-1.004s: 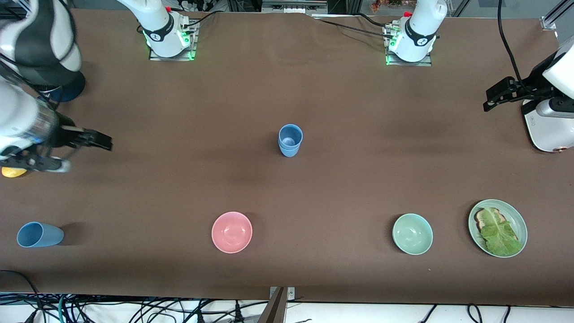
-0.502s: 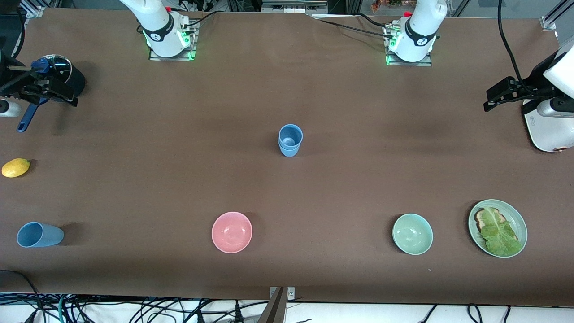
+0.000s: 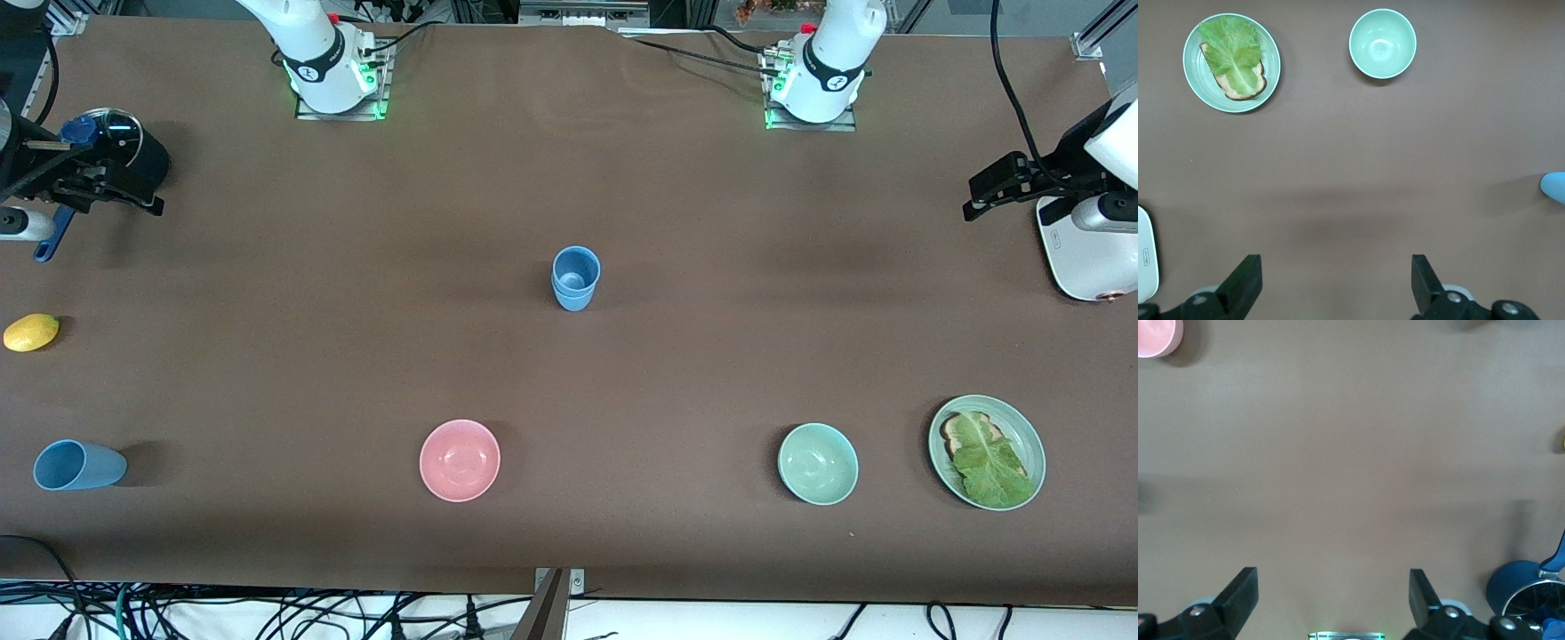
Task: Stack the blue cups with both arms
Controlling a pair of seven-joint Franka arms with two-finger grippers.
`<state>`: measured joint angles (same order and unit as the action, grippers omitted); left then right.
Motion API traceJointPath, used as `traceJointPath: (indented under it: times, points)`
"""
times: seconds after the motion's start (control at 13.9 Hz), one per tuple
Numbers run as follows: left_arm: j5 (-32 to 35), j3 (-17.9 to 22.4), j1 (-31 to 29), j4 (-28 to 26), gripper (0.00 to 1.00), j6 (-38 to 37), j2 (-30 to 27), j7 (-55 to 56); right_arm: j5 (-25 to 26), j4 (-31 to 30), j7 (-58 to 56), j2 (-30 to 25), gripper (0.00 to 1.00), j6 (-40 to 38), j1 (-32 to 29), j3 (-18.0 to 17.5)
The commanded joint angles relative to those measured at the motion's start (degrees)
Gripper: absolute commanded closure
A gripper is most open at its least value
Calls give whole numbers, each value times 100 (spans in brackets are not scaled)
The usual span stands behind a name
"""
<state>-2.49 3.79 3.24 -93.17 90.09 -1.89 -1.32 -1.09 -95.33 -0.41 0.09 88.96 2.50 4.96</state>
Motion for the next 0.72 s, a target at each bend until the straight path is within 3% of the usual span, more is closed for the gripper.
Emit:
traceJointPath:
  times: [0.0, 0.65]
  points:
    - [91, 17, 10, 18, 1, 9, -75, 53, -93, 58, 58, 0, 0, 24, -92, -65]
    - [91, -9, 10, 18, 1, 9, -75, 80, -49, 49, 85, -26, 0, 16, -101, -39]
